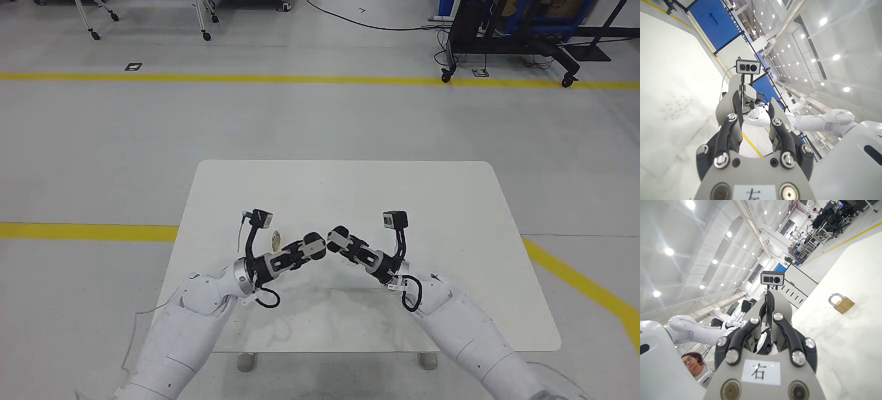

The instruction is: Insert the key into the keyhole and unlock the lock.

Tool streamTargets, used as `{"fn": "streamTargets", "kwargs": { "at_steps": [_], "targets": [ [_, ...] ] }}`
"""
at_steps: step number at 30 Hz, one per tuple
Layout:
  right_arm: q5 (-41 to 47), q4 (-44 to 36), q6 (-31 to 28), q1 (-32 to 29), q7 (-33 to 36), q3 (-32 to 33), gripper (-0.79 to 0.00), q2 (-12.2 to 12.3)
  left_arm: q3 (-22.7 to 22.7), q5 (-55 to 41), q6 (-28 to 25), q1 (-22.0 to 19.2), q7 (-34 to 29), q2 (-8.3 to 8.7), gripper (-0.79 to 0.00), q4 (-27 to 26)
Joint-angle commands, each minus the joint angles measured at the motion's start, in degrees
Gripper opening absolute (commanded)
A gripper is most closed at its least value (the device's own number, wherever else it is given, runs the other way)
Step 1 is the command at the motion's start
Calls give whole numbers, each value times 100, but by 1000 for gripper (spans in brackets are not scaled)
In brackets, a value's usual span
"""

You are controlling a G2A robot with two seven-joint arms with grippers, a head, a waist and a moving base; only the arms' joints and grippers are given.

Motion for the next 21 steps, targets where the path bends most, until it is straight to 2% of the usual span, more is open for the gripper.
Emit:
{"fn": "streamTargets", "kwargs": {
  "at_steps": [1, 5, 11, 15, 21],
  "targets": [
    [-17, 33, -10, 7, -7, 32, -785, -3, 14, 84, 10, 3, 45, 4, -557, -6],
    [-42, 42, -14, -2, -3, 78, -785, -11, 42, 278, 54, 11, 189, 8, -637, -17],
    [-64, 32, 29, -16, 49, 79, -785, -35, 103, 478, 126, 11, 384, 7, -671, -31],
    [-59, 45, 37, -16, 70, 86, -785, -52, 117, 559, 171, 21, 477, 12, -782, -39],
    [-70, 51, 9, -25, 139, 122, -785, -62, 105, 663, 292, 32, 690, 20, -785, -58]
  ]
}}
